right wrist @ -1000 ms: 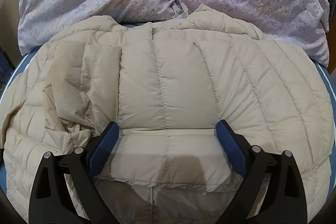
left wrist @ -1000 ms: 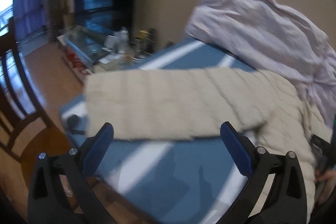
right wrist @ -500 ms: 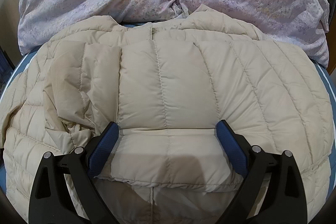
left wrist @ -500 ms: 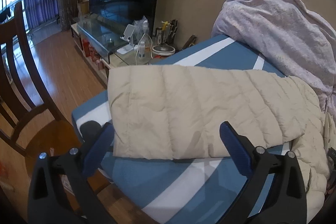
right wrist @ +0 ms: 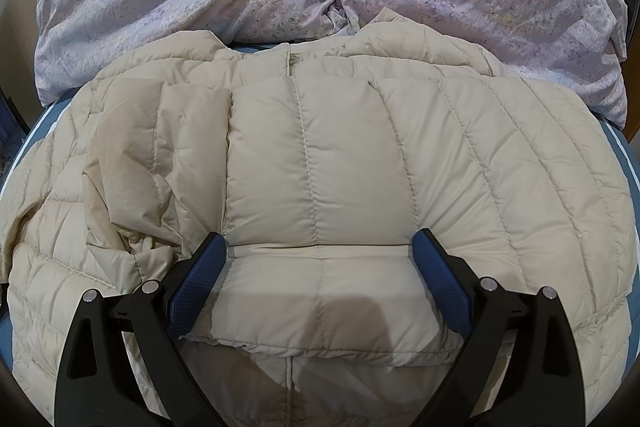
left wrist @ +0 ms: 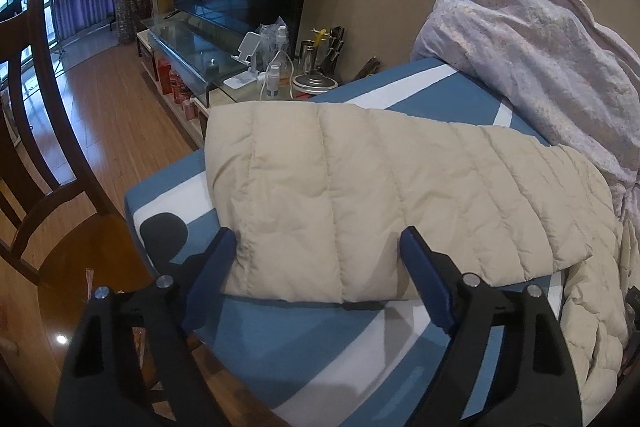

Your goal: Fold large clothes

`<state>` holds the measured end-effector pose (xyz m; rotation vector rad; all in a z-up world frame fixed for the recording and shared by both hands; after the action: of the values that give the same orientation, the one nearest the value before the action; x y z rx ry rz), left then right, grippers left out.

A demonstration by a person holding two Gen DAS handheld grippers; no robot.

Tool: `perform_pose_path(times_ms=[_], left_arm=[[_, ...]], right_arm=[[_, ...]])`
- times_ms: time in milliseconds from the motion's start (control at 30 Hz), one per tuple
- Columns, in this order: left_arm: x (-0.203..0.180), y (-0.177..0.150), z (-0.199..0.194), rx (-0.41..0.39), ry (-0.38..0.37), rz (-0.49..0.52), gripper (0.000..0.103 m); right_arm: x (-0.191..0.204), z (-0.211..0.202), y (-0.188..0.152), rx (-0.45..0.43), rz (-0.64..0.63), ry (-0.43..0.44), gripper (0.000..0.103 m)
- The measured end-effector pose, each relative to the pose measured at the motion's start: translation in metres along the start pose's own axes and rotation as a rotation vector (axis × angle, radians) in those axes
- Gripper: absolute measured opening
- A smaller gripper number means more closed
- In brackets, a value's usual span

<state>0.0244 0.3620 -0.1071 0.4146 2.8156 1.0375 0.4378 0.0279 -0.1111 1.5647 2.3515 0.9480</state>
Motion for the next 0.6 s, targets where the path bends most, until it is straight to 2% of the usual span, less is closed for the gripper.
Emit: perform_pose_path(times_ms=[433,533,600], left_arm=[[0.007,0.002,-0.002,0.003,-0.021,-0.043,0.082],[0.016,0.004,-0.004,0.02,-0.068,-0.096,0.082],[0.02,0.007,-0.002,0.038,-0.107,-0.124,0.078]], right_arm=[[-0.002,-0.001,0.0,-0.007,0.012,0.018,0.098],[-0.002,-0.002,0.0,-0.008,0.015,0.027,0.098],[-0.002,-0.002,0.0,-0.009,0.016,0.031,0.099]])
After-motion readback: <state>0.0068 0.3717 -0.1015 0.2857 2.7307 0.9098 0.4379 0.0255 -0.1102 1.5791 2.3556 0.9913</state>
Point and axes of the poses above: each gripper's, at about its wrist camera, not at the fingertips, and z roughly the way its jaws point, x to its left, y to its top, the point moved 3 cm from there along z, roughly the way its jaws point, and after that the axes turned 12 degrees about y, right-handed, at the moved point
